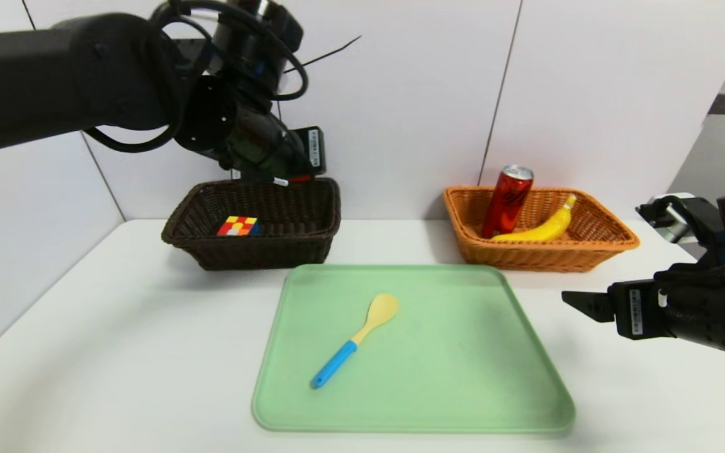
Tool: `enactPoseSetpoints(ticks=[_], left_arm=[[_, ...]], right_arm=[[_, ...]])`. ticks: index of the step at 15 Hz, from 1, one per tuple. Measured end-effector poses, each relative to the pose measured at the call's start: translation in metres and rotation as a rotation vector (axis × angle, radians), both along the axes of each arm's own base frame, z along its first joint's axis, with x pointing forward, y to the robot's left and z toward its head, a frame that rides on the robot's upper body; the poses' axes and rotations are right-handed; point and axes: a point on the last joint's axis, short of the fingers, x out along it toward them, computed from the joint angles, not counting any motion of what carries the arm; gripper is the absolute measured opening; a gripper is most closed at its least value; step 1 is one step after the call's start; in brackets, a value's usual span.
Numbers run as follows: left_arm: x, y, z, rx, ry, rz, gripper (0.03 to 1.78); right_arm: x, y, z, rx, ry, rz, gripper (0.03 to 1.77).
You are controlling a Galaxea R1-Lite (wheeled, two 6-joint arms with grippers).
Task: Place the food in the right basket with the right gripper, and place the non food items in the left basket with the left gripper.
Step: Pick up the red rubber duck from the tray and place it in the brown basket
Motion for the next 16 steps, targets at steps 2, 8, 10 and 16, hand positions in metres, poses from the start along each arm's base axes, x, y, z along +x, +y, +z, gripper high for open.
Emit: enactPoseSetpoints(ticks=[2, 8, 10, 16], left_arm=[[0.037, 0.015, -0.019, 0.002, -0.019, 0.074, 0.63], [0.118, 0.033, -0.109, 0.084, 0.042, 0.153, 0.61], [0.128, 0.036, -0.124, 0.096, 0.048, 0.159, 0.85], [0.123, 0.036, -0.111, 0.093, 0.018, 0.148, 1.31]], right_arm=[[0.001, 0.000, -0.001, -0.002, 0.003, -0.002, 1.69], [0.001, 0.000, -0.003, -0.005, 0.008, -0.004, 1.70], [0.001, 0.000, -0.003, -0.005, 0.009, -0.004, 1.70], [-0.001, 0.000, -0.005, 0.002, 0.017, -0.009, 1.70]])
